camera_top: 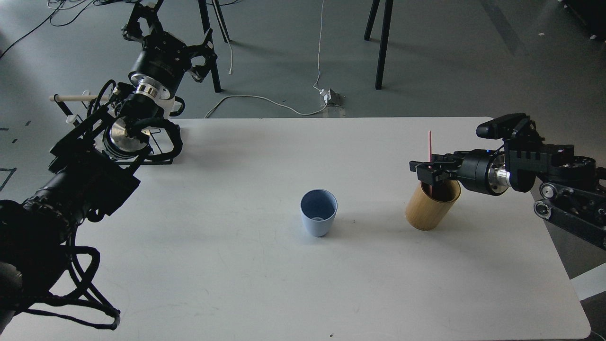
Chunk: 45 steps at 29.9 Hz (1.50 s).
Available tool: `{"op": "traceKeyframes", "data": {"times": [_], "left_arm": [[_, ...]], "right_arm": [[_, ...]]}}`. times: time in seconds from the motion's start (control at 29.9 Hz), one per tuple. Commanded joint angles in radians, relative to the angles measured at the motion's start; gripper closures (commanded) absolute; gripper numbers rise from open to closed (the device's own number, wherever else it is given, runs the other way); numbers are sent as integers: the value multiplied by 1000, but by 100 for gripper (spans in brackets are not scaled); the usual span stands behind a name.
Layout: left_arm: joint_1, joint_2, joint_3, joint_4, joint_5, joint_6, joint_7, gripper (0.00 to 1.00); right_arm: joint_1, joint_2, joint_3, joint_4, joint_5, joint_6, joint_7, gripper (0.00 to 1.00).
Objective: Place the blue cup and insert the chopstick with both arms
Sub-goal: 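Reach the right gripper to the straw in the tan cup and grasp it, then pull the straw up out of the tan cup with the right gripper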
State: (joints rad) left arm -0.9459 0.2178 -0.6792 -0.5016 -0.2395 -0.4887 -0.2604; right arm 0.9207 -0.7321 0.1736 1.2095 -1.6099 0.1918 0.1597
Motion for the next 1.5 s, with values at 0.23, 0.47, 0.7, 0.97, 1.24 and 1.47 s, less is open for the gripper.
{"op": "traceKeyframes", "data": {"times": [0.23,0.47,0.7,0.97,1.24,1.47], "left_arm": [[-7,0,9,-6,3,0,3,0],[-8,0,10,-9,5,0,4,0],[-10,0,10,-8,5,0,4,0],[-11,0,9,-9,3,0,3,0],[-11,0,9,-9,5,0,6,0],[-13,0,10,-9,5,0,4,0]], "right_arm": [[-5,-7,-3,-1,-4,0,0,75],[-2,-7,-2,-22,-2,0,3,86],[1,-9,0,-19,-1,0,3,91],[4,-41,3,1,5,0,4,96],[26,-107,18,68,7,-2,3,99],[102,-199,27,125,16,0,1,99]]}}
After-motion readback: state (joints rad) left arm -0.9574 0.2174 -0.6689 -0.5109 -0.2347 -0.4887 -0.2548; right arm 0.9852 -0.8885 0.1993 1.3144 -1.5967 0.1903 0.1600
